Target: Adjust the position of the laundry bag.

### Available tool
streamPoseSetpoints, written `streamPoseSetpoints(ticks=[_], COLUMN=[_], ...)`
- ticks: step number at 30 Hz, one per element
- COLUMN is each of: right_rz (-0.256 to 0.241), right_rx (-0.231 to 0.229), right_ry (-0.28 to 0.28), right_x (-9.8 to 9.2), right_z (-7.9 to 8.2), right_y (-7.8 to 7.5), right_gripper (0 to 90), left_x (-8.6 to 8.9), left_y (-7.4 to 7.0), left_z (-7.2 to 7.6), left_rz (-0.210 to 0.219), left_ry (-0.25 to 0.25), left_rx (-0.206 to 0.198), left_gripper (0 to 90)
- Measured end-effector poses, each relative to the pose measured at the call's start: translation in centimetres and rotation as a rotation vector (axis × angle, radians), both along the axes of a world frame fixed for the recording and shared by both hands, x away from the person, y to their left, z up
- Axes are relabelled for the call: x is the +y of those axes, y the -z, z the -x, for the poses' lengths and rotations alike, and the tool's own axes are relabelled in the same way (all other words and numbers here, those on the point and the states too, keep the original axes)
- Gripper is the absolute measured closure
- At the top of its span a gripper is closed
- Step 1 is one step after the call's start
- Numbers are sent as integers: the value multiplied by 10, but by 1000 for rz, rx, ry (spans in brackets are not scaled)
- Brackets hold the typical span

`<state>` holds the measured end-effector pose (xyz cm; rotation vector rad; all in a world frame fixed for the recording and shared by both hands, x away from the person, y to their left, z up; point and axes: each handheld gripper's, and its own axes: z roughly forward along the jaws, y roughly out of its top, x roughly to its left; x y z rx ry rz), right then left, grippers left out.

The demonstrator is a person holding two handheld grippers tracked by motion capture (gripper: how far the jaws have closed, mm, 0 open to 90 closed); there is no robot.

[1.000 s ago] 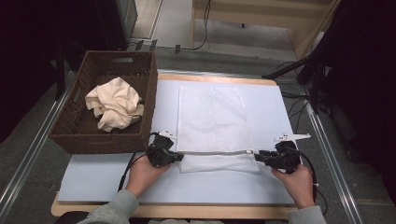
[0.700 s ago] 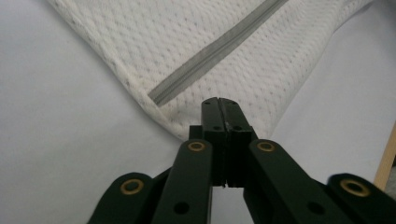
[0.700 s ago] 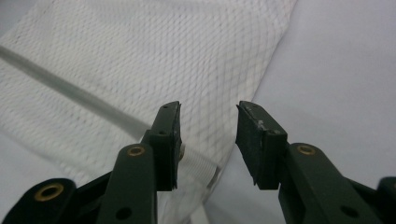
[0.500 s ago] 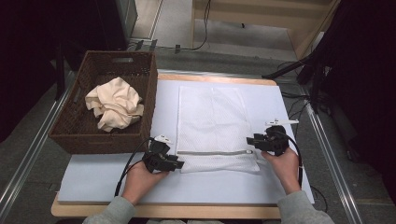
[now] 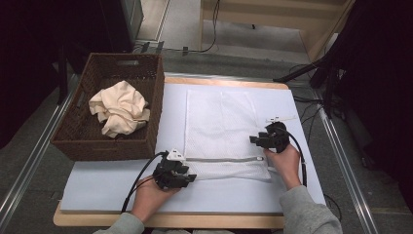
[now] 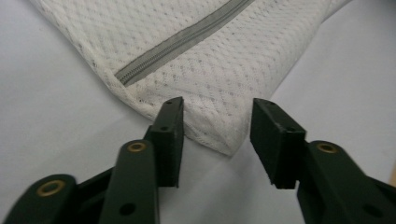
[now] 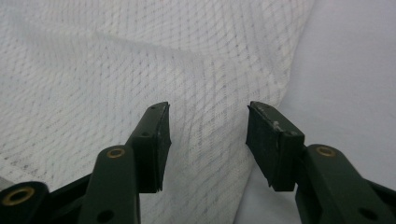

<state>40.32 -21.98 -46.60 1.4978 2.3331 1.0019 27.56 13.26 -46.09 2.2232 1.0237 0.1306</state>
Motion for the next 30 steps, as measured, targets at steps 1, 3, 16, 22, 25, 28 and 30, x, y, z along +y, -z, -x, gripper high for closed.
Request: streamPoseSetpoints(ticks=[1,3,16,22,25,28,30], right_rz=[8,18,36,22,15,0,-4], right_rx=[3,1,67,64,69,71,71], right_ry=[-12,-18,19,44,60,68,64], right_x=[1,5,6,-5,-11,-14,-13], right_z=[-1,-1,-4,1,4,5,5], right_y=[2,3,-2,-1,-1,0,1], right_gripper=[540,624,900,900,900,900,900], left_x=[0,0,-4,-6,-9,-11,-11], left_y=[0,1,0,-1,-1,-1,-2], left_z=[0,-1,-9,-15,-17,-16,-14], left_rz=[-8,-11,5,18,22,25,32], left_ry=[0,-10,11,12,24,36,36], left_rx=[-11,-6,34,54,65,76,86], left_gripper=[642,724,900,900,900,900,900])
